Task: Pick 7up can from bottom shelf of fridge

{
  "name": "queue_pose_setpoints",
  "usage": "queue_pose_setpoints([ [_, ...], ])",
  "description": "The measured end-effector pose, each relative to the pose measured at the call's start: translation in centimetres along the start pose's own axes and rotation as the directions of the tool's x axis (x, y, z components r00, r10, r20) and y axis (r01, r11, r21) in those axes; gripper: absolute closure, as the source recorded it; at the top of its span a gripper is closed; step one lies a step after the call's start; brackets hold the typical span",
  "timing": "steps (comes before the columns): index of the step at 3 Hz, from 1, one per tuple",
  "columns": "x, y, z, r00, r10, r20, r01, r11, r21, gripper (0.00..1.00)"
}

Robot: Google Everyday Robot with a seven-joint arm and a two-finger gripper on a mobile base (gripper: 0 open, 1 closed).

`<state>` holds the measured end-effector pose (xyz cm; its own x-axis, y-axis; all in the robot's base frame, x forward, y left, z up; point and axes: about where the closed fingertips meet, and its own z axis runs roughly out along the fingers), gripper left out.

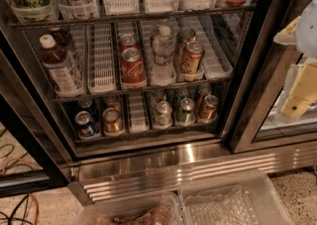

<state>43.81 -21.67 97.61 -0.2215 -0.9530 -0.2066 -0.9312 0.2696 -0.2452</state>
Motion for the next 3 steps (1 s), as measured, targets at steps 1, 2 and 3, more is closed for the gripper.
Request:
queue_pose_setpoints([
  [1,0.0,0.0,0.0,1.000,0.000,0.000,0.000,1.0000,0.000,0.00],
  [2,-0.4,0.7,1.5,1.000,0.008,0.002,-0.008,0.9997,-0.025,0.00],
  [3,-1.4,3.4,4.7,0.998,0.037,0.043,-0.034,0.9969,-0.071,0.00],
])
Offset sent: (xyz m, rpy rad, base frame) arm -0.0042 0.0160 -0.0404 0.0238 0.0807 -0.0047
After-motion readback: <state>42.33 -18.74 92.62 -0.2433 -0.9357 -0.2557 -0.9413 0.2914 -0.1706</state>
